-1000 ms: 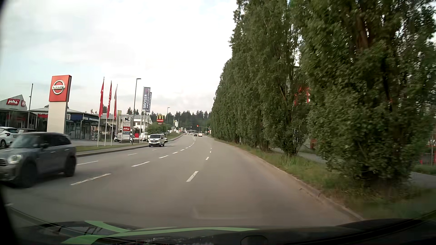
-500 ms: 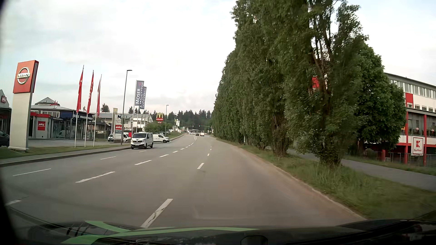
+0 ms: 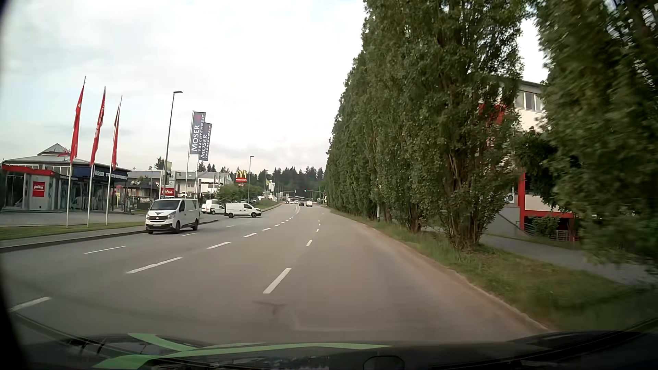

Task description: Follow the waypoints while adhering to traffic rules and regulations

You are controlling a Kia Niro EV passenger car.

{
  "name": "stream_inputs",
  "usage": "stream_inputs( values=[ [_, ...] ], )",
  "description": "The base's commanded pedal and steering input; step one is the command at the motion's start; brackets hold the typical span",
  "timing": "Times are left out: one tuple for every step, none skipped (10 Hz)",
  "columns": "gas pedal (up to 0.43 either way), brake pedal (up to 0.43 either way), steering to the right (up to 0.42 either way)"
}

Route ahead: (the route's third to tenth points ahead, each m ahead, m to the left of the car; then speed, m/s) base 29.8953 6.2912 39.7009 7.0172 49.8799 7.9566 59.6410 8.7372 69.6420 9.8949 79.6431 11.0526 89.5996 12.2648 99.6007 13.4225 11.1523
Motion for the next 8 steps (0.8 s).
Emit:
stream_inputs(
  values=[
    [0.067, 0.0, -0.011],
    [0.067, 0.0, -0.011],
    [0.067, 0.0, -0.011],
    [0.067, 0.0, -0.011],
    [0.067, 0.0, -0.011],
    [0.067, 0.0, -0.011],
    [0.067, 0.0, -0.011],
    [0.067, 0.0, -0.011]
  ],
)
